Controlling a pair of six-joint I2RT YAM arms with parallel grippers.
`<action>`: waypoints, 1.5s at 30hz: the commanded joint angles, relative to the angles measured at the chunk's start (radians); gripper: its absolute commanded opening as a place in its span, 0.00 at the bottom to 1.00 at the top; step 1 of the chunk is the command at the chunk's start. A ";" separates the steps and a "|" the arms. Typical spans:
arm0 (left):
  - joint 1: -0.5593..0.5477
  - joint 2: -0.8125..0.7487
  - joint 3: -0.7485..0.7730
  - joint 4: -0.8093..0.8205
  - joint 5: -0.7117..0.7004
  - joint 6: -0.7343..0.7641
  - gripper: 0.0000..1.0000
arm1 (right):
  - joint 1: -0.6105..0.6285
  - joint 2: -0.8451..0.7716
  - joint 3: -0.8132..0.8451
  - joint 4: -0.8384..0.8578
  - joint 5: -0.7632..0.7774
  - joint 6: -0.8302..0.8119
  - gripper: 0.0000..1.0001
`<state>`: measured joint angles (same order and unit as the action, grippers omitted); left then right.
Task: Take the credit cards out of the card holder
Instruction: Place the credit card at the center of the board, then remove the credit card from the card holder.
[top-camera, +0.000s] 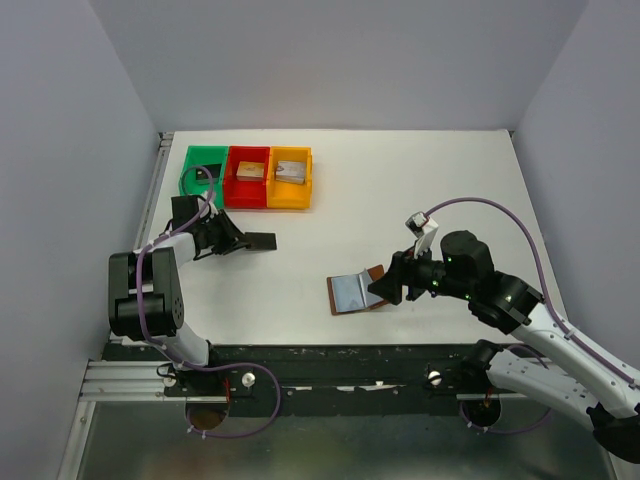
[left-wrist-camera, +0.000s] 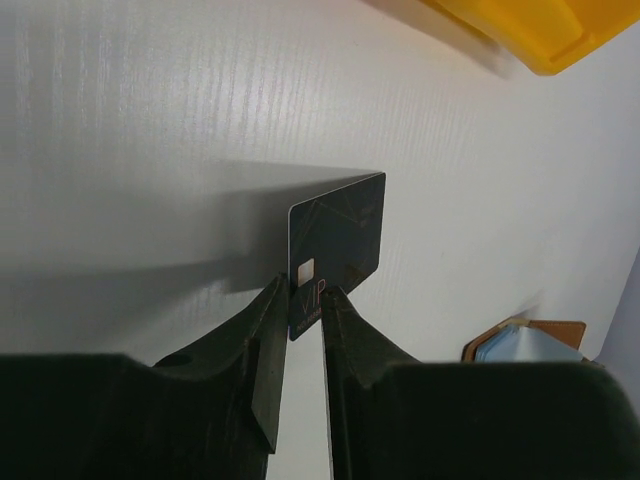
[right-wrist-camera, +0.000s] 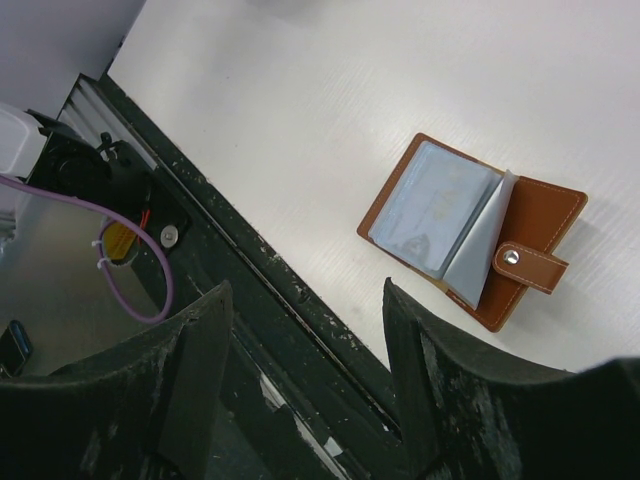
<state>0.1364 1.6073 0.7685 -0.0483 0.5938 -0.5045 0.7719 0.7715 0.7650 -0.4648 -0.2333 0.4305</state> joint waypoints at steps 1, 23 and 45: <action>0.008 -0.035 0.028 -0.050 -0.061 0.035 0.32 | 0.001 -0.006 -0.012 -0.008 0.003 0.002 0.69; -0.018 -0.413 -0.083 -0.166 -0.465 -0.011 0.34 | 0.000 -0.005 -0.026 -0.041 0.176 0.089 0.73; -0.653 -0.791 -0.310 -0.021 -0.669 -0.382 0.99 | -0.014 0.304 0.020 -0.230 0.448 0.097 0.75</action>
<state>-0.5137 0.8284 0.5274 -0.2272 -0.2070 -0.7517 0.7616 1.0599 0.7933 -0.7010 0.2481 0.5343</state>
